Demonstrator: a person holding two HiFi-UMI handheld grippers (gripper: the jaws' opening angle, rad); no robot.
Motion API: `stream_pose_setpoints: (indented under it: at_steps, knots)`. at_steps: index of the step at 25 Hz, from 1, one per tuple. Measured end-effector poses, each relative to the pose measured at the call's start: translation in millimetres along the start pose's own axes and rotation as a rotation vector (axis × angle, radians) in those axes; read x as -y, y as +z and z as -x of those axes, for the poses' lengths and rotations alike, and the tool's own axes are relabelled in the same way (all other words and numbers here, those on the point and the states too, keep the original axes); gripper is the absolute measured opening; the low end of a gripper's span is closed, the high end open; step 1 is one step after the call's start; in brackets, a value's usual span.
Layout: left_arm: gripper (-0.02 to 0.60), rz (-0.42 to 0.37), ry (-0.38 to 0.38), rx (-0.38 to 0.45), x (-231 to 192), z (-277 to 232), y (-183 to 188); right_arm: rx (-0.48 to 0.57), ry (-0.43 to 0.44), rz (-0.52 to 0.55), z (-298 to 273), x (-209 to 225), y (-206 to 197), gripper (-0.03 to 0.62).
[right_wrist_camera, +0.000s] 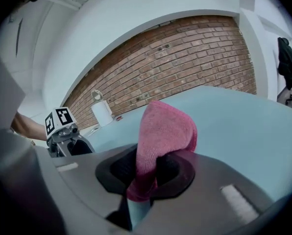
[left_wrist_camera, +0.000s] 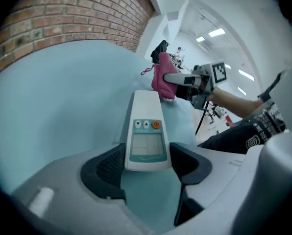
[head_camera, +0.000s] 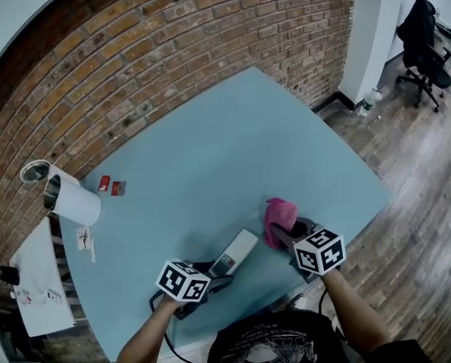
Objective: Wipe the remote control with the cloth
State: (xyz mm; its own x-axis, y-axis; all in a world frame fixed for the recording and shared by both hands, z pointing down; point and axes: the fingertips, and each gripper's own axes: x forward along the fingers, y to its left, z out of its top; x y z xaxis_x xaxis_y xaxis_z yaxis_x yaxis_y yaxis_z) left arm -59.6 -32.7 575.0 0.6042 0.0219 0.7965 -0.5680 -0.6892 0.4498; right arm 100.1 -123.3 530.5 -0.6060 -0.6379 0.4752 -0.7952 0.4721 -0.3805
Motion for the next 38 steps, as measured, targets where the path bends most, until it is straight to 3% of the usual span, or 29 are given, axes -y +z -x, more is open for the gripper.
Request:
stream_pose_setpoints:
  at_steps: [11,14,17,24,30,38]
  knots:
    - [0.278,0.468,-0.387,0.26,32.6,1.7,12.4,0.057,-0.011,-0.058,14.5,-20.0,-15.6,0.067]
    - [0.278,0.577,-0.478,0.32,38.5,3.6,13.5,0.071,-0.015,-0.051,11.4,-27.3,-16.3,0.067]
    - [0.278,0.735,-0.589,0.375,48.0,6.4,16.3,0.086,-0.041,-0.048,9.1,-29.7,-17.6,0.067]
    - [0.279,0.975,-0.809,0.487,45.8,12.5,19.3,0.096,-0.079,0.016,-4.4,-38.3,-16.3,0.067]
    - [0.279,1.068,-0.92,0.513,50.2,13.3,19.6,0.071,-0.075,0.139,-27.2,-49.8,-14.6,0.067]
    - [0.279,1.1,-0.944,0.52,44.3,14.3,22.1,0.035,-0.03,0.257,-41.3,-65.2,-15.2,0.067]
